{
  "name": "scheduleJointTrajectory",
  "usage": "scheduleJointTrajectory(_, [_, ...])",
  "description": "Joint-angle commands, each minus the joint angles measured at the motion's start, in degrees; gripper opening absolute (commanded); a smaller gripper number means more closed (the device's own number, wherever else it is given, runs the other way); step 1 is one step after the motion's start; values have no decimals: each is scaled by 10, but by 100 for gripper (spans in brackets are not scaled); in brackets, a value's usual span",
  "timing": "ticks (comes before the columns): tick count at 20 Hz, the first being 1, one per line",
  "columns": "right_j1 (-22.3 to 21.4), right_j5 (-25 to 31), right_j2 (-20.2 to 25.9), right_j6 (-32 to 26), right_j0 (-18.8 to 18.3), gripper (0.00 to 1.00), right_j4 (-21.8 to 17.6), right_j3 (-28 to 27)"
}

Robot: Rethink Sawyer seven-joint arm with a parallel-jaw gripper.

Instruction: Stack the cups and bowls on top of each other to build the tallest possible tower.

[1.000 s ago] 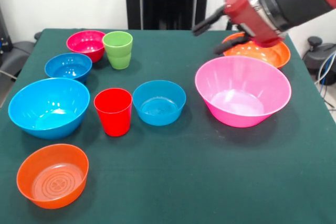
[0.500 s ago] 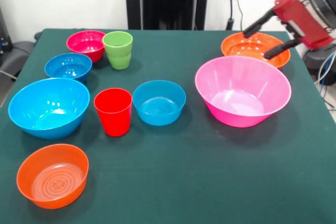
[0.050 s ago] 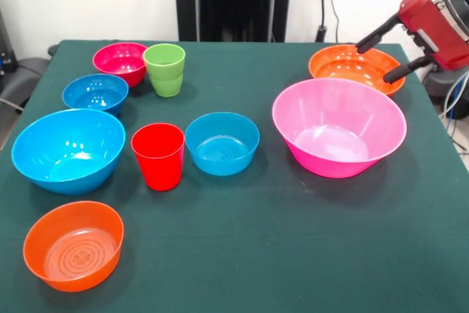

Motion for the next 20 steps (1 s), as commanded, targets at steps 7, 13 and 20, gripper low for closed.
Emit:
scheduleJointTrajectory(7, [61,-74,74,115,0,100,8,59])
scheduleJointTrajectory(13, [79,-101,72,136,2,100,16,56])
scheduleJointTrajectory(20, [93,-170,97,166,-4,100,58,64])
